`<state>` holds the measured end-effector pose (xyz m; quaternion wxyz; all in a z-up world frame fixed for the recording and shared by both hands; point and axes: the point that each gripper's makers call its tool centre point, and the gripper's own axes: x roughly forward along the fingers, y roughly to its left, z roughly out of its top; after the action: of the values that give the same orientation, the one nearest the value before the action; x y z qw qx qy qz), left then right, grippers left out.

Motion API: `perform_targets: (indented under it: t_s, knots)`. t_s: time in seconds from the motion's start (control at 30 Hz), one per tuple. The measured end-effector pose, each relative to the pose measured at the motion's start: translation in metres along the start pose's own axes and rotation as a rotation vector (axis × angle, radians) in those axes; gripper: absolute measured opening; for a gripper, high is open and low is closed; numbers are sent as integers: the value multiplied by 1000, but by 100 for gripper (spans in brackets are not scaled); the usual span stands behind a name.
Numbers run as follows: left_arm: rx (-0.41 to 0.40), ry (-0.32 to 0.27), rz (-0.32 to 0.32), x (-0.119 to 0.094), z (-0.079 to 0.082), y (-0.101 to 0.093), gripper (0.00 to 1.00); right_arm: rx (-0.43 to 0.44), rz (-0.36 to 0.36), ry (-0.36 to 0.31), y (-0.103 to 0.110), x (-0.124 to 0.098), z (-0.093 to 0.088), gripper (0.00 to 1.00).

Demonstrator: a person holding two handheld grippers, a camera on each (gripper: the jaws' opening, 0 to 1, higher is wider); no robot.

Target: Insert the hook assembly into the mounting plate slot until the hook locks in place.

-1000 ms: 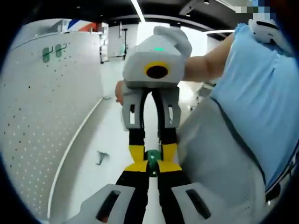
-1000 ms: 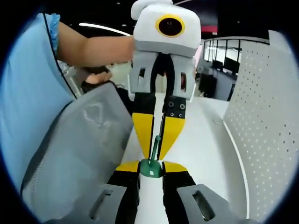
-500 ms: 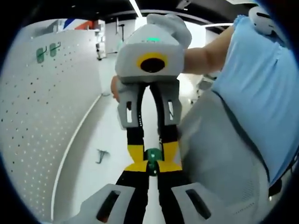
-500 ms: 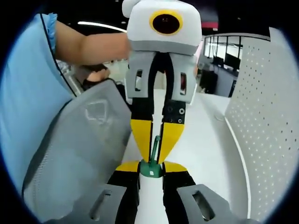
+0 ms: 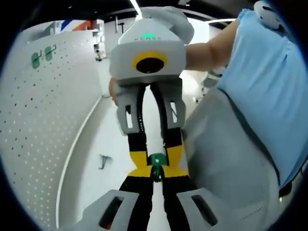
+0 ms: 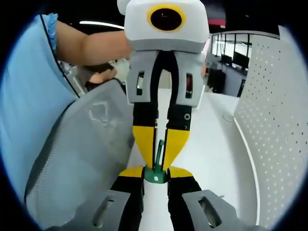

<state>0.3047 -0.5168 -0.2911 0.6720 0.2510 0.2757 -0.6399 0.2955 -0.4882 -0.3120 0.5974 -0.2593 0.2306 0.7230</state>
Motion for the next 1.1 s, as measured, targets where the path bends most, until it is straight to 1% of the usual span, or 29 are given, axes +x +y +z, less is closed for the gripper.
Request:
perform_targets:
  t_s: [0.17, 0.27, 0.37, 0.83, 0.93, 1.1]
  knots:
    - [9, 4, -2, 0, 0, -1, 6, 1, 2, 1, 2, 0, 0, 16]
    - [32, 21, 5, 0, -2, -2, 7, 2, 1, 4, 2, 0, 0, 16]
    - [34, 24, 5, 0, -3, -2, 6, 0, 2, 7, 2, 1, 0, 16]
    - [20, 9, 4, -1, -3, 1, 4, -6, -14, -2, -3, -1, 1, 16]
    - [25, 1, 11, -1, -2, 3, 3, -15, -24, -4, -5, -2, 1, 16]
    - [27, -12, 30, -1, 0, 7, 3, -3, -41, -11, -10, -5, 2, 16]
